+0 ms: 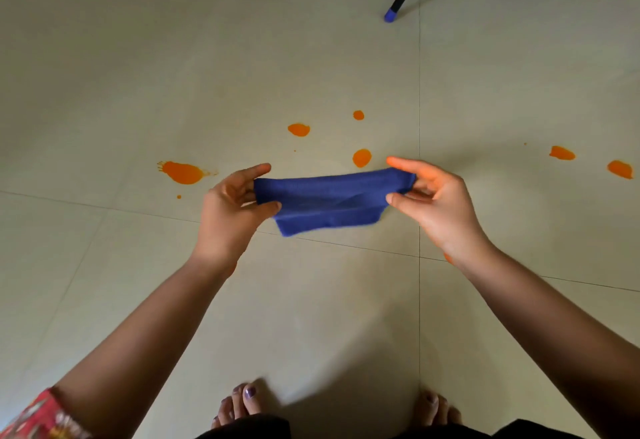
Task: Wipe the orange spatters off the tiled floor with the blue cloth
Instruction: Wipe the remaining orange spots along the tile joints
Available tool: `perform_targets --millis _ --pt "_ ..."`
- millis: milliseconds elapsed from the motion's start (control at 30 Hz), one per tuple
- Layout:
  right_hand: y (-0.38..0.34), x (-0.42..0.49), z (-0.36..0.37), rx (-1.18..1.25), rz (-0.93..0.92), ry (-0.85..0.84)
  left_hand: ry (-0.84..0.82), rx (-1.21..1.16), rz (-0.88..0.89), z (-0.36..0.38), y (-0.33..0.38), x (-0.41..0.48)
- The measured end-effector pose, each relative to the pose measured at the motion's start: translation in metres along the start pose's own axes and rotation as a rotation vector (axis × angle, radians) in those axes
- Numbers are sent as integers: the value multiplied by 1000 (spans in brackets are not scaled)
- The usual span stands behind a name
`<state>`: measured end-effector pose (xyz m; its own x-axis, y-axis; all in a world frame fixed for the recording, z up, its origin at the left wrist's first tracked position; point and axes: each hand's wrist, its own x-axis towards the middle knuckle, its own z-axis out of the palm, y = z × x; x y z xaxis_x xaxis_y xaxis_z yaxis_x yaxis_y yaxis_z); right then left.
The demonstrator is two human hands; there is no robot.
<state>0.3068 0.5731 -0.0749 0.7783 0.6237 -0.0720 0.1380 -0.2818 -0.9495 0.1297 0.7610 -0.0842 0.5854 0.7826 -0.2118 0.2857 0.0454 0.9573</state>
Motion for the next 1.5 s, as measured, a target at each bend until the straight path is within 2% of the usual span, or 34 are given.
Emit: perform_targets --millis 100,200,267,333,367,433,467,600,633,700,733,800,867,900,967,1067,1200,1267,1333,1433,1500 --pt "-2 10 -2 -331 -319 163 137 227 256 0 13 3" --pt "-5 2 -3 -445 -447 234 213 372 543 -8 12 -4" --pt "4 -9 -5 -588 -465 182 139 440 618 -13 -1 -14" --pt "19 -18 -11 -612 -416 -75 -119 333 526 -17 -19 -29" --pt "25 -22 -14 -573 -324 -238 -232 254 432 -18 -28 -37" --pt "36 -28 -19 -497 -35 -499 -333 222 252 -18 -45 -46" --pt "46 -29 -18 -485 61 -557 -342 258 185 -17 -54 -48" --pt "72 -17 -7 -433 150 -462 -250 303 10 -11 -80 -31" --pt "77 -11 -3 -496 165 -466 -232 334 -31 -8 -85 -23" --pt "87 -3 8 -863 40 -488 -227 588 -53 -2 -94 -12" --pt "91 -5 15 -995 -117 -453 -203 708 -8 0 -99 -11" --pt "99 -17 29 -981 -400 -482 -170 809 238 2 -104 -19" --pt "119 -37 40 -1013 -481 -660 -308 909 485 -2 -119 -32" --pt "130 -48 42 -1086 -480 -754 -397 1005 570 -5 -129 -39" --pt "146 -58 41 -1168 -519 -820 -496 1130 663 -9 -149 -47" --pt "143 -51 43 -1120 -600 -726 -401 1011 710 -7 -148 -42" --pt "107 -23 51 -740 -380 -556 -219 729 548 -12 -112 -14" --pt "86 -4 54 -654 -300 -507 -127 571 430 -18 -93 4" --pt "59 16 61 -623 -344 -473 -14 489 395 -26 -72 20" --pt "20 36 83 -701 -530 -418 132 485 525 -45 -46 40" --pt "8 37 99 -761 -681 -467 140 525 632 -66 -46 47"
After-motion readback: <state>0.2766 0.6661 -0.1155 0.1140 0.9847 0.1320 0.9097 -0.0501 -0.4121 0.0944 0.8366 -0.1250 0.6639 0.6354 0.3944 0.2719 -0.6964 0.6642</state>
